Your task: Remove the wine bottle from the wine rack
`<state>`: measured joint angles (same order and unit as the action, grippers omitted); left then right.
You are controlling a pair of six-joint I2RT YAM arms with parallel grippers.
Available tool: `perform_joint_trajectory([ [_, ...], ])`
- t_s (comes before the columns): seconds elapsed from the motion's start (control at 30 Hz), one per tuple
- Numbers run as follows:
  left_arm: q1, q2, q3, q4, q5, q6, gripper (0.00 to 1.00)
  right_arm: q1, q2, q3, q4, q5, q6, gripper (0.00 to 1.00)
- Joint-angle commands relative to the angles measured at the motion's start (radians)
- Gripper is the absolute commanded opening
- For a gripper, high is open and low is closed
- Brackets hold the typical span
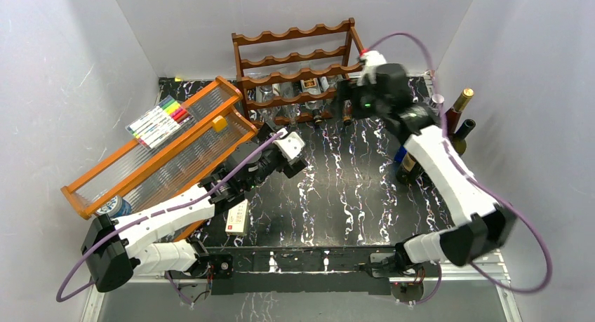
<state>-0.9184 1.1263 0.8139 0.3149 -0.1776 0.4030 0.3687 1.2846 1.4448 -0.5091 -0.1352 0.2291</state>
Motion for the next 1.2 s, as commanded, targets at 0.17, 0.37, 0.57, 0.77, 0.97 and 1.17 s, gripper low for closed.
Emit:
perform_joint_trajectory([
  [0.17,-0.002,-0.038,-0.024,0.055,-0.07,0.044,0.98,0.133,0.247,0.076,-0.053,0.409,0.022,0.98],
  [0.37,-0.001,-0.034,-0.029,0.064,-0.074,0.044,0.98,0.134,0.344,0.006,0.088,0.506,-0.018,0.94],
  [0.57,-0.002,-0.028,-0.032,0.065,-0.074,0.046,0.98,0.133,0.368,-0.17,0.45,0.504,-0.082,0.87],
  [0.77,-0.001,-0.02,-0.034,0.068,-0.087,0.063,0.98,0.091,0.492,-0.188,0.626,0.486,-0.108,0.82],
  [0.97,-0.001,-0.018,-0.033,0.067,-0.095,0.072,0.98,0.032,0.598,-0.178,0.708,0.413,-0.125,0.8],
  [1.17,-0.001,-0.024,-0.041,0.076,-0.11,0.085,0.98,-0.028,0.652,-0.215,0.847,0.303,-0.097,0.78],
])
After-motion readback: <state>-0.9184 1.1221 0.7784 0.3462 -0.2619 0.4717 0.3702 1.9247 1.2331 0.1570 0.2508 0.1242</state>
